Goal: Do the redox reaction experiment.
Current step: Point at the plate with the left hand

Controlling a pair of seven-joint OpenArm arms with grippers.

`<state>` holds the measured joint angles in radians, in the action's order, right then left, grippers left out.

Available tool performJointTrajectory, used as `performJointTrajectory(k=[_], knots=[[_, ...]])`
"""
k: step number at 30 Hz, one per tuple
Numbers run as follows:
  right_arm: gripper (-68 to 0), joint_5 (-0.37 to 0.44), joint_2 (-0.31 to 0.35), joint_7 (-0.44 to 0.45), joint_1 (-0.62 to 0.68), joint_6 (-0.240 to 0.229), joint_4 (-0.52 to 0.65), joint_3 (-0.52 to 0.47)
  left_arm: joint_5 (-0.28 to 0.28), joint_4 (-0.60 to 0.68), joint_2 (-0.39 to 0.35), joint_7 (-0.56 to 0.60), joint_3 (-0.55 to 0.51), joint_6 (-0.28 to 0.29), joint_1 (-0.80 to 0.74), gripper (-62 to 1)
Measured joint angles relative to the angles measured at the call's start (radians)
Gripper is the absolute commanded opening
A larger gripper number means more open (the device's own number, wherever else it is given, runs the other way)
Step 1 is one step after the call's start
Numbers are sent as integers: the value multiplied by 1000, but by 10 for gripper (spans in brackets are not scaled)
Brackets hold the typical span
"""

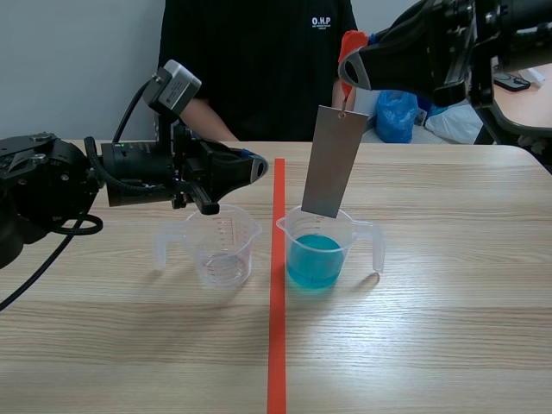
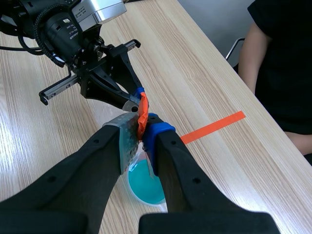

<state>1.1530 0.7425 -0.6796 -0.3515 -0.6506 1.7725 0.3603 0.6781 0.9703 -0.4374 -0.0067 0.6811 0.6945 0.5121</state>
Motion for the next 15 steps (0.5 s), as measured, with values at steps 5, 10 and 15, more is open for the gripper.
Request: performJointTrajectory(k=[5, 10, 15], knots=[[-658, 0, 0, 0, 0, 0, 0, 0, 0, 0, 0, 0, 0, 0, -3, -577], [-658, 0, 0, 0, 0, 0, 0, 0, 0, 0, 0, 0, 0, 0, -19, -577], [-658, 0, 0, 0, 0, 0, 0, 0, 0, 0, 0, 0, 0, 0, -19, -577]])
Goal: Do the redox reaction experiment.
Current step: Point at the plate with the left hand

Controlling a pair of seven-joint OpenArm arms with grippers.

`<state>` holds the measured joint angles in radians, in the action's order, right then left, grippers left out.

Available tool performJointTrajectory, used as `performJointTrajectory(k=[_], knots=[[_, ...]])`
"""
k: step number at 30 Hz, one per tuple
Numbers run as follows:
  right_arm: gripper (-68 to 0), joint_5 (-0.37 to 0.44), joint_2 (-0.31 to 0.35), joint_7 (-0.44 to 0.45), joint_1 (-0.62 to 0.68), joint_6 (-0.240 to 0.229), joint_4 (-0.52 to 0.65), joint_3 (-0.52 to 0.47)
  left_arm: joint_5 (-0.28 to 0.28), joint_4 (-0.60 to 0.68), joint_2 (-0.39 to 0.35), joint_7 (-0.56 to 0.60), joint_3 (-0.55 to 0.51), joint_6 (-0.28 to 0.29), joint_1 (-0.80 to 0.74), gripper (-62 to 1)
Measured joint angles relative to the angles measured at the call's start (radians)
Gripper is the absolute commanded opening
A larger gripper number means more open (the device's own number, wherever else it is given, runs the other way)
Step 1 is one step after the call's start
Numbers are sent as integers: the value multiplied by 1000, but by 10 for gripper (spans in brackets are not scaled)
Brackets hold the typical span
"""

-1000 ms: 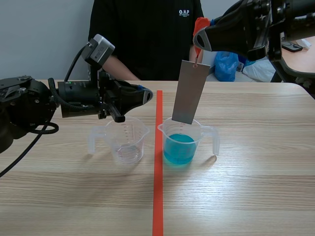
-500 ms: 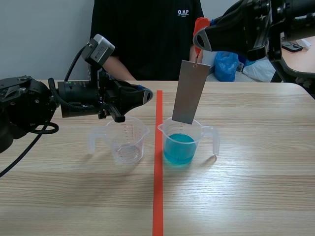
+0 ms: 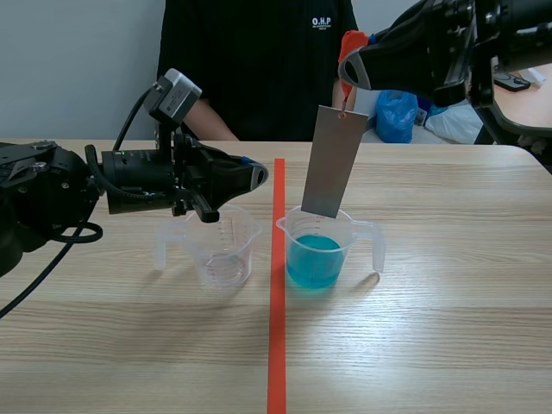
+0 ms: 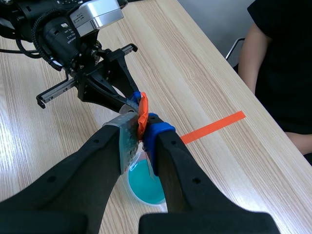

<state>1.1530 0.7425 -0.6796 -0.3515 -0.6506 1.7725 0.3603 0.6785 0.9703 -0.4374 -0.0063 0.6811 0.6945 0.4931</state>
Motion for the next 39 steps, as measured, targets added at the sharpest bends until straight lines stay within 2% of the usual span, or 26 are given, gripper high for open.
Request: performJointTrajectory(k=[16, 22, 25, 30, 35, 39], knots=[[-658, 0, 0, 0, 0, 0, 0, 0, 0, 0, 0, 1, 0, 0, 0, -577], [-658, 0, 0, 0, 0, 0, 0, 0, 0, 0, -26, 63, -17, 0, 0, -577], [-658, 0, 0, 0, 0, 0, 0, 0, 0, 0, -104, 72, -46, 0, -2, -577], [-658, 0, 0, 0, 0, 0, 0, 0, 1, 0, -310, 152, -89, 0, -79, -577], [-658, 0, 0, 0, 0, 0, 0, 0, 0, 0, -480, 240, -193, 0, -305, -577], [-658, 0, 0, 0, 0, 0, 0, 0, 0, 0, -525, 308, -318, 0, -522, -577]])
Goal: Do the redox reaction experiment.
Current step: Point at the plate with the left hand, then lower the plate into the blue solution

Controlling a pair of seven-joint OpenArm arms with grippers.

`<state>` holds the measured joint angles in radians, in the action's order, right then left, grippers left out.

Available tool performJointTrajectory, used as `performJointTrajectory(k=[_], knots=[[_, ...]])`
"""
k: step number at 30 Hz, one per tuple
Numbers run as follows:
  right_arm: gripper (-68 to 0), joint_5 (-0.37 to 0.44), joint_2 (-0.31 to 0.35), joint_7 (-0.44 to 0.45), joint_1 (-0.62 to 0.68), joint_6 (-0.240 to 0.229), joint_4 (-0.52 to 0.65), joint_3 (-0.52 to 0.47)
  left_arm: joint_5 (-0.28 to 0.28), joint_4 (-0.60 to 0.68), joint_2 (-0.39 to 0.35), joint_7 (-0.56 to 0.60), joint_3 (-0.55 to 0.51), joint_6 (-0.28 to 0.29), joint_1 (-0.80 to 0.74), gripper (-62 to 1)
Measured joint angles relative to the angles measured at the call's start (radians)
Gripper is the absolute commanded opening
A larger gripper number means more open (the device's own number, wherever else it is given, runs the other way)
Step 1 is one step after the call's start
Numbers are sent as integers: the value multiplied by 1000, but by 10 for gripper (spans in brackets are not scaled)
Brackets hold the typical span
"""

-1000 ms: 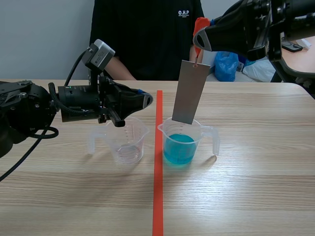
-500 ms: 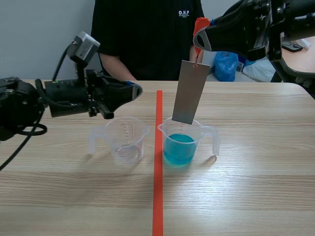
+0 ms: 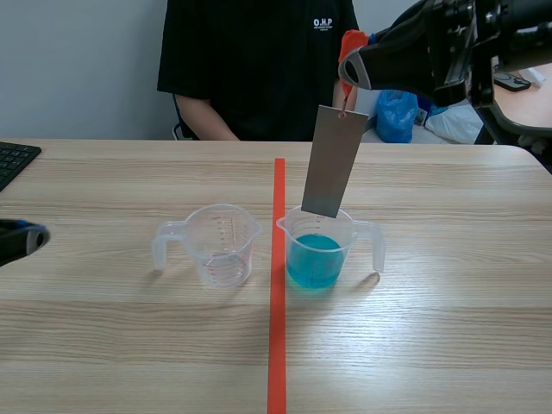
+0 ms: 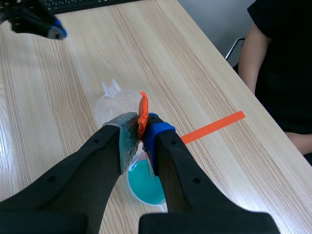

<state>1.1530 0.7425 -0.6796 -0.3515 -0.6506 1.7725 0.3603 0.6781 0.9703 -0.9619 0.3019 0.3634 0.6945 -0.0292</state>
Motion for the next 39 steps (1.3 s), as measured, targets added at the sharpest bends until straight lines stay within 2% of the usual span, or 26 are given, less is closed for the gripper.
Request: performJointTrajectory(k=[7, 9, 14, 16, 18, 25, 27, 30, 33, 39], knots=[[-658, 0, 0, 0, 0, 0, 0, 0, -115, 3, 55, 157, -242, 0, -340, -577], [-658, 0, 0, 0, 0, 0, 0, 0, -166, 13, 85, 208, -317, 0, -431, -577], [-658, 0, 0, 0, 0, 0, 0, 0, -341, 74, 180, 317, -508, -19, -640, -577], [-658, 0, 0, 0, 0, 0, 0, 0, -411, 106, 227, 362, -574, -51, -714, -577], [-658, 0, 0, 0, 0, 0, 0, 0, -479, 139, 281, 398, -629, -107, -779, -577], [-658, 0, 0, 0, 0, 0, 0, 0, -655, 241, 478, 489, -739, -285, -913, -577], [-658, 0, 0, 0, 0, 0, 0, 0, -689, 262, 522, 494, -746, -333, -928, -577], [-658, 0, 0, 0, 0, 0, 0, 0, -743, 279, 565, 496, -746, -370, -937, -577], [-658, 0, 0, 0, 0, 0, 0, 0, -769, 293, 574, 496, -746, -372, -943, -577], [-658, 0, 0, 0, 0, 0, 0, 0, -768, 298, 573, 496, -745, -372, -943, -577]])
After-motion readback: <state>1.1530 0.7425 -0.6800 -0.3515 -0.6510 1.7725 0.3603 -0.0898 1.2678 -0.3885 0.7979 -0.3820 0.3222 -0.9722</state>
